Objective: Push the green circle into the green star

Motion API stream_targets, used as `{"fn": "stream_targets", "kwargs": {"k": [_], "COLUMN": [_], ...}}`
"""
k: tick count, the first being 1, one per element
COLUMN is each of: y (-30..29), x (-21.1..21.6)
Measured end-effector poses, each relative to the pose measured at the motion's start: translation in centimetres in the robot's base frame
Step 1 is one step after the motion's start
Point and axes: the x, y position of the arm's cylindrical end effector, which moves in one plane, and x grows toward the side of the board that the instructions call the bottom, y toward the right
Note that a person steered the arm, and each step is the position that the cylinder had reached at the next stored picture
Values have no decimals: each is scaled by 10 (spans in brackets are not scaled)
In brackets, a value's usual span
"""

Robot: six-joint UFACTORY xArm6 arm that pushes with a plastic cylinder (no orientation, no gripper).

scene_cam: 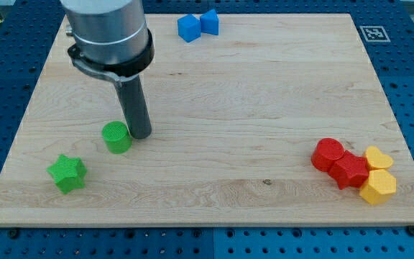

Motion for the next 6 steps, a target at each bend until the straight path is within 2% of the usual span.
{"fn": "stream_targets", "kwargs": {"k": [3,6], "y": [-32,-32], "x": [-1,54]}}
